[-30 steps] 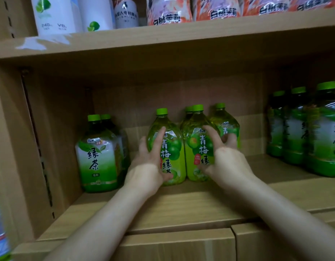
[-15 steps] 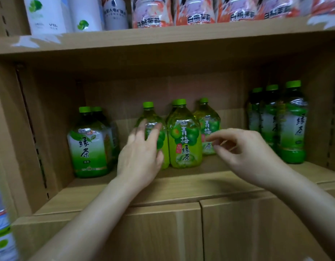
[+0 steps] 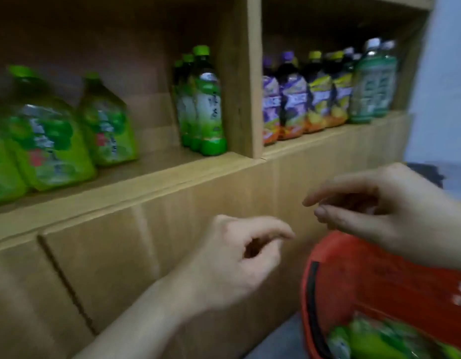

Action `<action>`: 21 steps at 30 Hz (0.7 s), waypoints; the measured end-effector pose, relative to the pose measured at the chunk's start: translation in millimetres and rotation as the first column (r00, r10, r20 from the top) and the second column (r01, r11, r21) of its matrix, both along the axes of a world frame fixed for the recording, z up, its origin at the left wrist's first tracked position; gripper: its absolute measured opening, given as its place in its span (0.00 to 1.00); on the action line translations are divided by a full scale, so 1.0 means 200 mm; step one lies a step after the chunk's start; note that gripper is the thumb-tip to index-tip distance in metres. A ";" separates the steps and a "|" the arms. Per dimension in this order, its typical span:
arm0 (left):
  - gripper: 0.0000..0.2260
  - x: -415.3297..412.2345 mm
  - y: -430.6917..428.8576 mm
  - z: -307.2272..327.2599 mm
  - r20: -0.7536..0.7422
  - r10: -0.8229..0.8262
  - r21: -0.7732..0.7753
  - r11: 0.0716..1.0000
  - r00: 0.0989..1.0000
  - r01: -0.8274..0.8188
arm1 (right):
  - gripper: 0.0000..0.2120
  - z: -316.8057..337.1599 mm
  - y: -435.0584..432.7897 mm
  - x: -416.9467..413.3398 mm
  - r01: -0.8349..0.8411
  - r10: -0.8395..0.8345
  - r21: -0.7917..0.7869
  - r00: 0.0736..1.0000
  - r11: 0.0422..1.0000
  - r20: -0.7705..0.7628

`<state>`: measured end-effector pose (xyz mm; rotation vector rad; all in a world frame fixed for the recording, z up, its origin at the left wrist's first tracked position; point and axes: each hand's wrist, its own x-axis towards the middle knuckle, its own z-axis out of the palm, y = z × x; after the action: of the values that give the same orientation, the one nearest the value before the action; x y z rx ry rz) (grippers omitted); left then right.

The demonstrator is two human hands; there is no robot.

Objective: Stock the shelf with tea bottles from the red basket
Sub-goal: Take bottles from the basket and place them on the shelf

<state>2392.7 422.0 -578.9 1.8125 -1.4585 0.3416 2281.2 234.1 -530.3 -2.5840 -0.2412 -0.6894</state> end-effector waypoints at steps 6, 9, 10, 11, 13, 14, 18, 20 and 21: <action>0.09 -0.23 -0.59 -0.37 -0.013 -0.172 0.238 0.956 0.985 0.170 | 0.04 -0.40 -0.57 -0.42 0.275 -0.219 0.386 0.958 0.880 -0.184; 0.10 -0.31 -0.82 -0.49 -0.038 -0.205 0.378 0.903 0.978 0.204 | 0.06 -0.68 -0.81 -0.52 0.440 -0.296 0.488 0.890 0.754 -0.345; 0.11 -0.32 -0.89 -0.52 -0.053 -0.193 0.450 0.871 0.980 0.196 | 0.06 -0.77 -0.88 -0.53 0.482 -0.319 0.454 0.863 0.749 -0.391; 0.11 -0.33 -0.96 -0.56 -0.062 -0.188 0.538 0.821 0.980 0.191 | 0.06 -0.85 -0.93 -0.54 0.511 -0.332 0.419 0.840 0.751 -0.430; 0.12 -0.33 -1.10 -0.64 -0.030 -0.197 0.724 0.672 0.980 0.157 | 0.08 -0.99 -1.01 -0.54 0.547 -0.322 0.340 0.782 0.765 -0.534; 0.14 -0.33 -1.17 -0.68 0.000 -0.210 0.800 0.586 0.978 0.126 | 0.10 -1.05 -1.03 -0.53 0.555 -0.302 0.307 0.748 0.773 -0.591; 0.13 -0.27 -1.40 -0.89 0.111 -0.226 0.952 0.303 0.968 -0.039 | 0.16 -1.26 -1.03 -0.43 0.579 -0.232 0.322 0.685 0.749 -0.691; 0.13 -0.26 -1.44 -1.02 0.153 -0.314 0.986 0.111 0.937 -0.124 | 0.17 -1.35 -1.01 -0.37 0.577 -0.250 0.284 0.674 0.766 -0.695; 0.14 -0.26 -1.44 -1.09 0.148 -0.372 0.986 -0.015 0.916 -0.165 | 0.17 -1.38 -1.00 -0.34 0.570 -0.261 0.262 0.674 0.779 -0.691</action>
<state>2340.1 134.2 -796.7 2.7954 -2.4890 -0.8556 2212.3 34.1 -807.1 -2.2314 0.7008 0.0331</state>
